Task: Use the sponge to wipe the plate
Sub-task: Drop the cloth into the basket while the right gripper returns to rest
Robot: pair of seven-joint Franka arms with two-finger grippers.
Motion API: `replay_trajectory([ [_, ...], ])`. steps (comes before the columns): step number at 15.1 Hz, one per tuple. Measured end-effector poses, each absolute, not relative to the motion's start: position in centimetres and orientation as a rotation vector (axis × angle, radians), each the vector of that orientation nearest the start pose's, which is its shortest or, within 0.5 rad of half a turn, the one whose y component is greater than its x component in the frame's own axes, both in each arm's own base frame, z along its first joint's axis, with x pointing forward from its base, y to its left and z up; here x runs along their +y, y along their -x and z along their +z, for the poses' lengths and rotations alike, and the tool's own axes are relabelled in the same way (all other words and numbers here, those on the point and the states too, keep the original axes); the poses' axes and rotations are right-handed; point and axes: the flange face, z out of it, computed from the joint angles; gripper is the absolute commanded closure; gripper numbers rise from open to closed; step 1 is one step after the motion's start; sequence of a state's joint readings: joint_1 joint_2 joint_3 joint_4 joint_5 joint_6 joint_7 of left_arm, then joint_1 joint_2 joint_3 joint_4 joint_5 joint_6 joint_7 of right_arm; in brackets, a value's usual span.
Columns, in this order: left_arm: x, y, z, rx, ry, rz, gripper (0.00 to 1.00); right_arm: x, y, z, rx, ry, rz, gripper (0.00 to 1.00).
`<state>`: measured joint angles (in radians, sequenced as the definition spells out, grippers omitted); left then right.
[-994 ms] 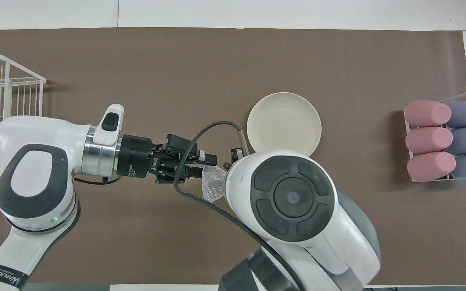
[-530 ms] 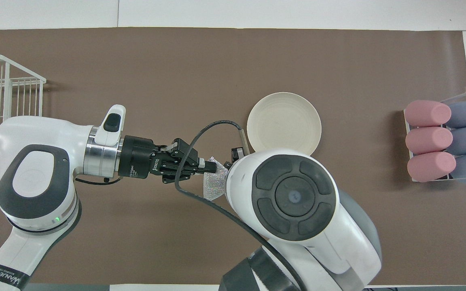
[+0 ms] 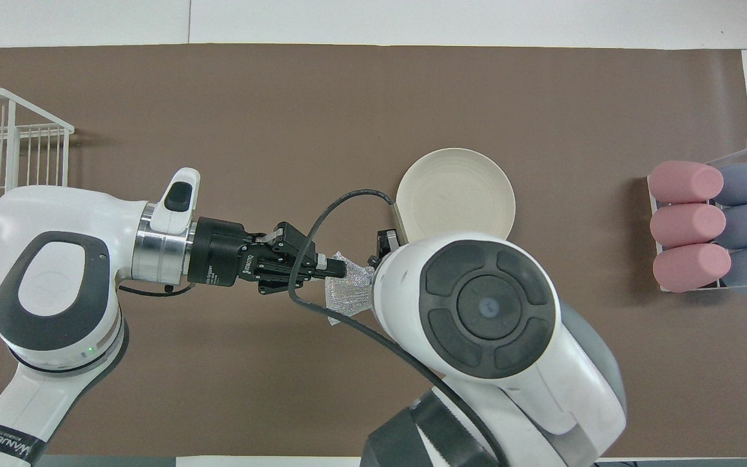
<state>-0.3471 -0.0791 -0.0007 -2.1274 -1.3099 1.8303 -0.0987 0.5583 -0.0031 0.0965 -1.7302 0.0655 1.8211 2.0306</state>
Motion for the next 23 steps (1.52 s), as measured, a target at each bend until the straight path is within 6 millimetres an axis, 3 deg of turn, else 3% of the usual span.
replay_trajectory([
  [5, -23.9, -47.2, 47.5, 0.275, -2.005, -0.482, 1.00, 31.3, -45.6, 57.9, 1.747, 2.524, 0.050, 0.00],
  [8, -22.3, -47.7, 47.0, 0.277, -2.091, -0.466, 1.00, 27.2, -46.6, 58.0, 1.555, 2.712, 0.086, 0.00],
  [12, -19.5, -48.4, 46.6, 0.286, -2.255, -0.439, 1.00, 18.9, -49.0, 58.4, 1.262, 2.890, 0.144, 0.00],
  [16, -15.6, -49.7, 46.5, 0.324, -2.446, -0.392, 1.00, 7.9, -51.4, 58.6, 0.965, 2.979, 0.170, 0.00],
  [19, -12.7, -50.9, 48.1, 0.343, -2.623, -0.333, 1.00, 2.1, -52.0, 58.5, 0.726, 3.026, 0.168, 0.00],
  [23, -10.8, -53.2, 53.5, 0.317, -2.904, -0.306, 1.00, 0.4, -52.0, 58.5, 0.437, 3.068, 0.161, 0.00],
])
